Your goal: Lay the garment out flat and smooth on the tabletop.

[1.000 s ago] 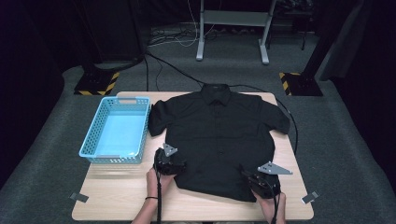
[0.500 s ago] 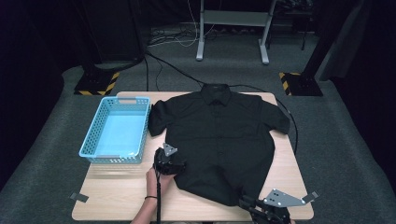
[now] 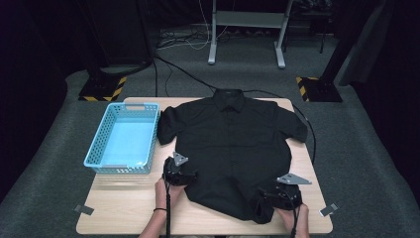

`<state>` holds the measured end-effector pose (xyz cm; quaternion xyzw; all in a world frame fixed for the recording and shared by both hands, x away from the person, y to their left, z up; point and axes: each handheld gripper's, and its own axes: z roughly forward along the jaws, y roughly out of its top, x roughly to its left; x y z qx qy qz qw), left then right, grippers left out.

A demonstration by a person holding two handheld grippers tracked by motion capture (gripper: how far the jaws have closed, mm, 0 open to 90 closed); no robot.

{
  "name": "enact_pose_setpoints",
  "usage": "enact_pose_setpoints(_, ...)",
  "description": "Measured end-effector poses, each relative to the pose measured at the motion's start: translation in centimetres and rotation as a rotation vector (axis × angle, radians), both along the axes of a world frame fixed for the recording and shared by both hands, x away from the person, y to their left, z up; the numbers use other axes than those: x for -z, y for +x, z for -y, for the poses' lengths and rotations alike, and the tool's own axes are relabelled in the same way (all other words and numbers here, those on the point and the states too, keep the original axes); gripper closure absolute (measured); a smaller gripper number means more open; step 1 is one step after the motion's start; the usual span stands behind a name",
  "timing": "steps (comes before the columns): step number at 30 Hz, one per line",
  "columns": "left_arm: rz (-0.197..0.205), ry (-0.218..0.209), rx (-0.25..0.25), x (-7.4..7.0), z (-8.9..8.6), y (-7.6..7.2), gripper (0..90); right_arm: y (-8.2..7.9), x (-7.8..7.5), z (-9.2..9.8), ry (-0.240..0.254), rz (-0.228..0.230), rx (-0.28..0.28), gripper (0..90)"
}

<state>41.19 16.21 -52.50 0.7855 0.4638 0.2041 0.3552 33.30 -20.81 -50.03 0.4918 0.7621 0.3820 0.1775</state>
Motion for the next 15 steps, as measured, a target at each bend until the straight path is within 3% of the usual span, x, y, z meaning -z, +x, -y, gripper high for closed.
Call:
enact_pose_setpoints(3, 0.000, 0.000, 0.000, 0.0, 0.0, 0.0, 20.8, 0.2, 0.7, -1.3, 0.014, -0.014, -0.054, 22.5)
enact_pose_setpoints(7, 0.000, -0.001, 0.001, 0.0, 0.0, 0.0, 20.8, -1.2, 1.0, -2.0, 0.045, -0.014, -0.137, 19.0)
enact_pose_setpoints(12, 0.000, -0.001, 0.001, 0.0, 0.0, 0.0, 20.8, -3.3, 0.8, -1.4, 0.088, 0.003, -0.224, 17.1)
enact_pose_setpoints(15, 0.001, 0.001, 0.003, 0.0, 0.0, 0.0, 20.4, -3.5, 0.3, -0.4, 0.129, 0.028, -0.231, 15.8)
